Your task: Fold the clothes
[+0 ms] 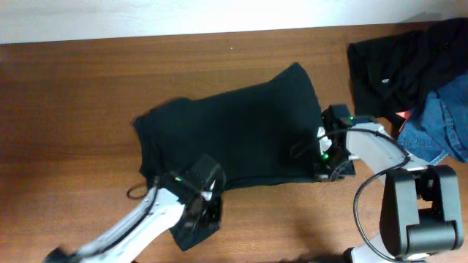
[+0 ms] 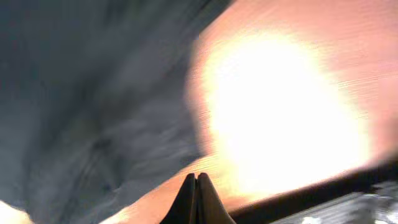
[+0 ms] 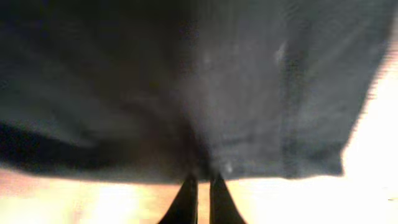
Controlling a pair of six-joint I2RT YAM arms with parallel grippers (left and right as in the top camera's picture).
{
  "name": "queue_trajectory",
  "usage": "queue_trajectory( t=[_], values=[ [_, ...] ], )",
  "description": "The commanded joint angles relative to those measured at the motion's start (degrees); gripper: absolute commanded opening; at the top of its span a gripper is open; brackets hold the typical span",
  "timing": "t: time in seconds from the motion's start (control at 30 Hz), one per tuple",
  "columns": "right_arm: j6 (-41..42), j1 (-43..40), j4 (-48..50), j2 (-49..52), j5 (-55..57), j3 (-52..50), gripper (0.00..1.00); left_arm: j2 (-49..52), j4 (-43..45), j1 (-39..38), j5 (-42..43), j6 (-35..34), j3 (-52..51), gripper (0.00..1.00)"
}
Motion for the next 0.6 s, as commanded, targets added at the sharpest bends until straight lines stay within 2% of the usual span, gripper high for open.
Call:
queue_trajectory(
  t=[0.0, 0.07, 0.1, 0.13, 0.33, 0.43, 0.57],
  values=[
    [0.48, -0.11, -2.62, -3.54, -0.33, 9.86, 0.04, -7.34, 0.0, 0.2, -8.83, 7.43, 9.99, 0.0],
    [0.48, -0.11, -5.09, -4.55, -0.37, 15.45, 0.04, -9.77, 0.04, 0.2, -19.02, 8.72, 14.01, 0.09],
    [0.5, -0.09, -5.97, -4.79, -0.37, 17.99, 0.04, -10.64, 0.15, 0.2, -23.93, 8.72, 15.5, 0.1],
    [0.48, -0.11, -6.8, -4.92, -0.35, 20.37, 0.04, -11.54, 0.72, 0.2, -29.35, 8.74, 16.85, 0.0],
    [-0.98, 0.72, -5.51, -4.96, -1.86, 29.31, 0.04, -11.8, 8.94, 1.07, -54.84, 9.16, 17.79, 0.0],
    [-1.22, 2.01, -0.55, -4.81, -1.6, 29.51, 0.04, -7.91, 12.92, 4.66, -53.53, 9.42, 17.79, 0.0],
    [-2.25, 3.69, 7.32, -3.43, -1.44, 29.51, 0.04, 1.16, 19.65, 13.42, -41.35, 14.12, 17.88, 0.0]
  ],
)
